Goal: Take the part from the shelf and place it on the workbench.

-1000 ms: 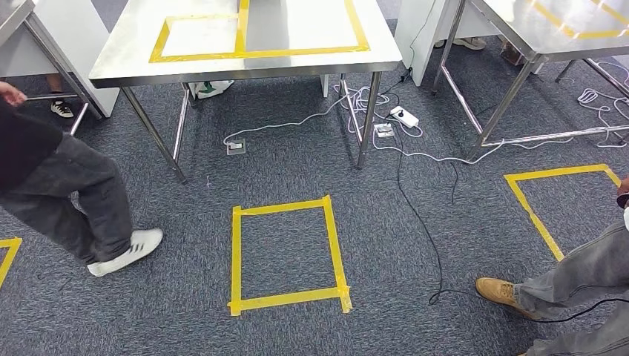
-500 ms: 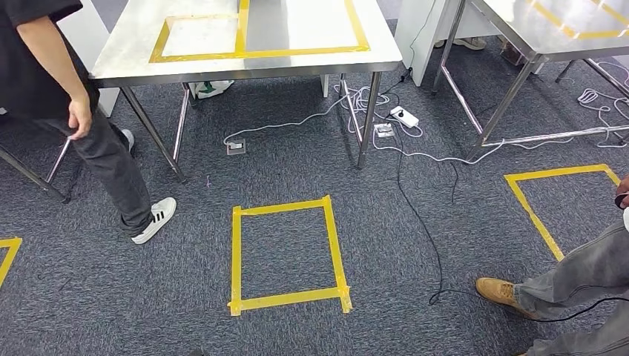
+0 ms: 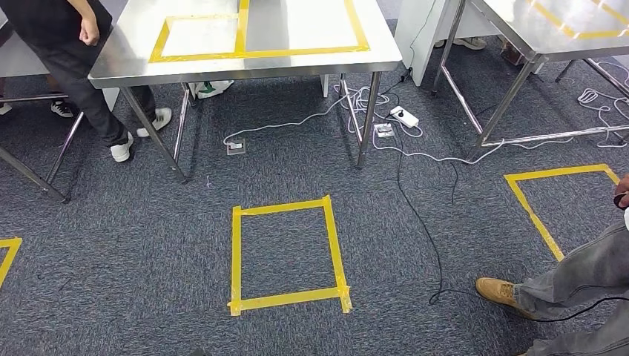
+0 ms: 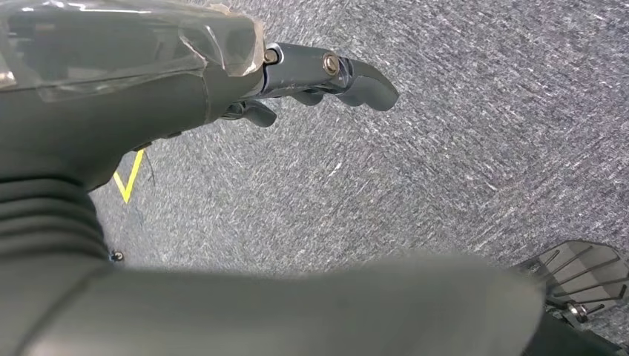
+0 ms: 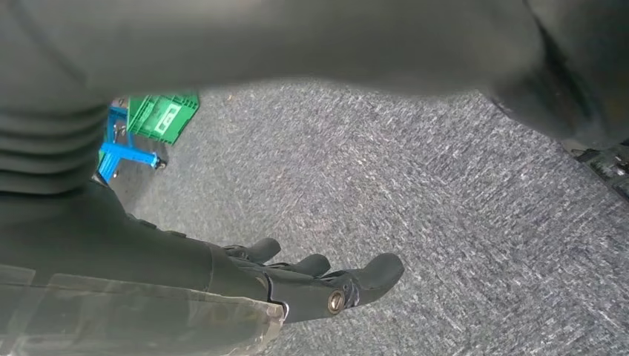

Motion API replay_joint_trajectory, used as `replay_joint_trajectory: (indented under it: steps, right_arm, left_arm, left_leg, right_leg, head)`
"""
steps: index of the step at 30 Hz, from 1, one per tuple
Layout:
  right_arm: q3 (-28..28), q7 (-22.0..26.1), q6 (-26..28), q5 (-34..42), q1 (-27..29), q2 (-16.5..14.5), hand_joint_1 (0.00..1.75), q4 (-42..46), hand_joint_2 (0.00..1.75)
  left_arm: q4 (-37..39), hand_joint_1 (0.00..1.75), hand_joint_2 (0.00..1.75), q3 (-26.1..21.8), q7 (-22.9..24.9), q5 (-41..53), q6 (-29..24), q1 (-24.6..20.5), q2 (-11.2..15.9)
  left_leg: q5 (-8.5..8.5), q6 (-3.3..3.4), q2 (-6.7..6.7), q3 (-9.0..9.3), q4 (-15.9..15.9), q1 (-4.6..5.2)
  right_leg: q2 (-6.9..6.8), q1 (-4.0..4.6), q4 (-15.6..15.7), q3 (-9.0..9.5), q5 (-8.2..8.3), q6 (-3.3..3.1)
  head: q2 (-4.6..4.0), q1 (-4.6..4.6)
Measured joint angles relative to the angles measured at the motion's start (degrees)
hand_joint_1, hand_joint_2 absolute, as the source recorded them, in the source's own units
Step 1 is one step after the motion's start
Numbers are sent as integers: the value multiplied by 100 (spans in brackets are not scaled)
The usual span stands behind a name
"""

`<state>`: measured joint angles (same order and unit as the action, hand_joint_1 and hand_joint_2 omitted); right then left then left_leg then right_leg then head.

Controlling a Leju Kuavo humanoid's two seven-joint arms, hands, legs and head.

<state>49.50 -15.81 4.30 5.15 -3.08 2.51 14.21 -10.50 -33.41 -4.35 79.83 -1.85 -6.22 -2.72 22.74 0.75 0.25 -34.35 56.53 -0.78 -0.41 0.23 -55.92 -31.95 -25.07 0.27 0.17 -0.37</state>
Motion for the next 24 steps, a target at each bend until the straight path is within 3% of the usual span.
replay_joint_trajectory:
  steps: [24]
  right_arm:
    - [-39, 16, 21, -17, -5, -3, 0, 0, 0]
  left_arm:
    - [-150, 0, 0, 329, -32, -149, 248, -15, 40]
  left_leg:
    - [0, 0, 0, 0, 0, 0]
  right_leg:
    - [0, 0, 0, 1, 0, 0]
  head:
    - [0, 0]
